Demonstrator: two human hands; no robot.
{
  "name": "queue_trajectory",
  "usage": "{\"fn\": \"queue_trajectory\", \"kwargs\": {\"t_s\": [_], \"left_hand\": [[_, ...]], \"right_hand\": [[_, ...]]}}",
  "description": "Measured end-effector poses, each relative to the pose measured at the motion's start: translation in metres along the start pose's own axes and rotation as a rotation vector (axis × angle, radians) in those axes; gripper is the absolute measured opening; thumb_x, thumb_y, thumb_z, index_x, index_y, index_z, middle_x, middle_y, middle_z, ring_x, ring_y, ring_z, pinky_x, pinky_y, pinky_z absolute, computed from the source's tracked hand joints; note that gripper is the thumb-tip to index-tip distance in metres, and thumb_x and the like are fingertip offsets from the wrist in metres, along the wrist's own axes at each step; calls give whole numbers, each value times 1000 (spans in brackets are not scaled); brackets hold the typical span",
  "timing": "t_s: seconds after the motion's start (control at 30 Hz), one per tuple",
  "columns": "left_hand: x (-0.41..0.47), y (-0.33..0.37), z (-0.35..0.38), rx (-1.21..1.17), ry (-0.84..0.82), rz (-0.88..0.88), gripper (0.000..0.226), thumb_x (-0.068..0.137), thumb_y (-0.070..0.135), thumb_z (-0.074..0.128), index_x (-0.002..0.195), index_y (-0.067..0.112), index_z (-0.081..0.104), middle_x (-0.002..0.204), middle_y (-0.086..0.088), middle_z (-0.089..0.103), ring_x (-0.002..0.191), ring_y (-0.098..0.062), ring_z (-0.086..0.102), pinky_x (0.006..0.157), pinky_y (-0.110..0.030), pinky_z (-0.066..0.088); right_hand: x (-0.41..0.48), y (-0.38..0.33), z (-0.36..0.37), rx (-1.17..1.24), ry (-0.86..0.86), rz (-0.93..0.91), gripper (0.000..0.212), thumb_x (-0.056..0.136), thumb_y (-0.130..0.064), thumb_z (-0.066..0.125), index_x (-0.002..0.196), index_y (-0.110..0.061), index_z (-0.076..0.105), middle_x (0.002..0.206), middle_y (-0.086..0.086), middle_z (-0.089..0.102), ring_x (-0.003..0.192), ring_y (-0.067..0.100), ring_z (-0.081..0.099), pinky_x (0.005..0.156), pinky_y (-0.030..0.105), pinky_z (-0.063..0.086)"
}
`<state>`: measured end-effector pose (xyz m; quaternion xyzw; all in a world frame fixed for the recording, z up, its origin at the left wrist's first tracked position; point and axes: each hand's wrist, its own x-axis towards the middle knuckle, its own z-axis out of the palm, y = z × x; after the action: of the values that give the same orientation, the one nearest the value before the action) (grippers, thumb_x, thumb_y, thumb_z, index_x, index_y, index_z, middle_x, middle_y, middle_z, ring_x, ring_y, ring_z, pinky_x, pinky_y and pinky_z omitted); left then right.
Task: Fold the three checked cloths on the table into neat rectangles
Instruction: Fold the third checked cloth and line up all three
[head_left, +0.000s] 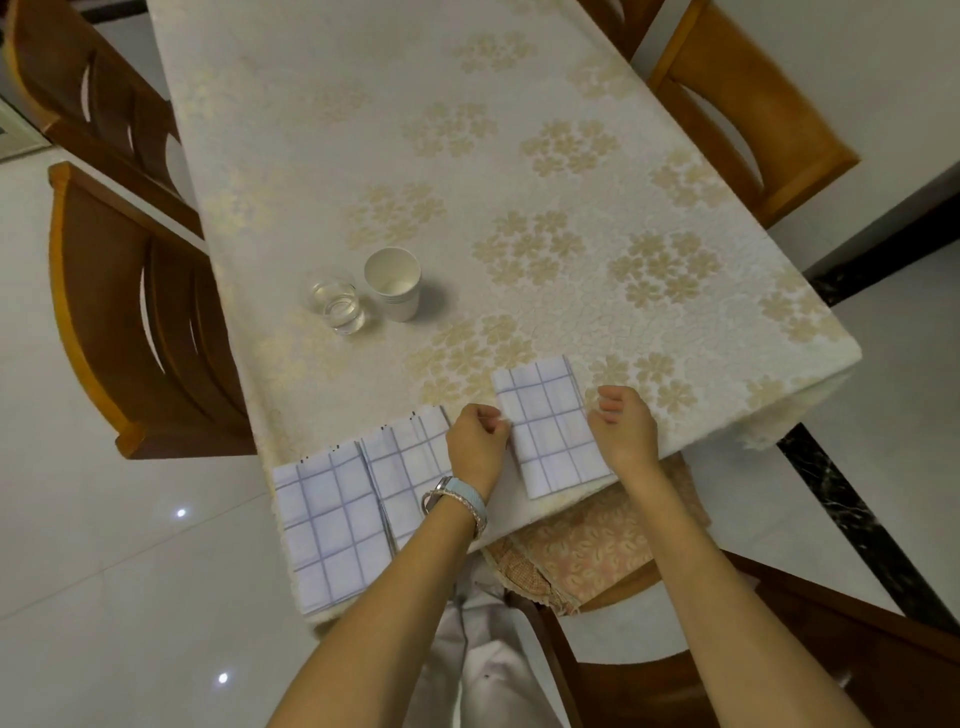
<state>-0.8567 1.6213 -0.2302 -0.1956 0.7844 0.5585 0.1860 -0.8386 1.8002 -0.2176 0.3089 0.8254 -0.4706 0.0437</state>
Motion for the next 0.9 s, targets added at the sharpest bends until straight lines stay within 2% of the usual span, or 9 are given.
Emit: {"fn": "queue_trajectory", "kwargs": {"t_s": [0.07, 0.23, 0.47, 0.57, 0.67, 0.9], "left_hand": [[2, 0, 5, -19, 8, -34, 9, 92, 8, 64, 100, 4, 63, 88, -11, 67, 86, -28, 67, 83, -43, 58], [6, -1, 9, -33, 12, -78, 8, 91, 7, 65, 95, 0, 65, 84, -15, 69, 62, -16, 63, 75, -36, 60], [1, -4, 4, -21, 33, -86, 6, 88, 6, 69, 89, 4, 63, 85, -19, 71, 68, -27, 67, 76, -42, 60], [-3, -8, -4, 49, 86, -39, 15, 87, 8, 70, 79, 14, 59, 80, -17, 71, 73, -31, 69, 72, -41, 59], [-8, -12, -14, 70, 139, -28, 23, 86, 8, 71, 75, 19, 54, 77, -13, 70, 71, -31, 69, 69, -44, 59], [-15, -22, -27, 106, 187, -1, 23, 86, 7, 70, 74, 19, 54, 74, -12, 68, 66, -30, 69, 63, -47, 59]], "right_hand": [[3, 4, -2, -11, -7, 12, 37, 92, -3, 61, 129, -3, 54, 123, 16, 60, 105, 24, 60, 85, 26, 45], [4, 6, -2, 34, -42, 37, 34, 93, -2, 60, 126, -4, 55, 111, 9, 59, 97, 19, 57, 80, 26, 43], [1, 7, 3, 64, -77, 65, 34, 91, 1, 60, 124, -6, 56, 105, 6, 60, 97, 18, 57, 81, 22, 43], [-2, 6, 8, 56, -110, 54, 35, 90, 3, 61, 123, -8, 57, 102, 7, 62, 96, 19, 60, 72, 17, 44], [-8, 5, 17, 64, -139, 49, 36, 90, 4, 61, 123, -9, 57, 103, 7, 62, 97, 19, 60, 68, 13, 43], [-19, 2, 30, 70, -151, 32, 36, 90, 5, 59, 123, -9, 56, 104, 7, 62, 95, 17, 59, 67, 10, 41]]}}
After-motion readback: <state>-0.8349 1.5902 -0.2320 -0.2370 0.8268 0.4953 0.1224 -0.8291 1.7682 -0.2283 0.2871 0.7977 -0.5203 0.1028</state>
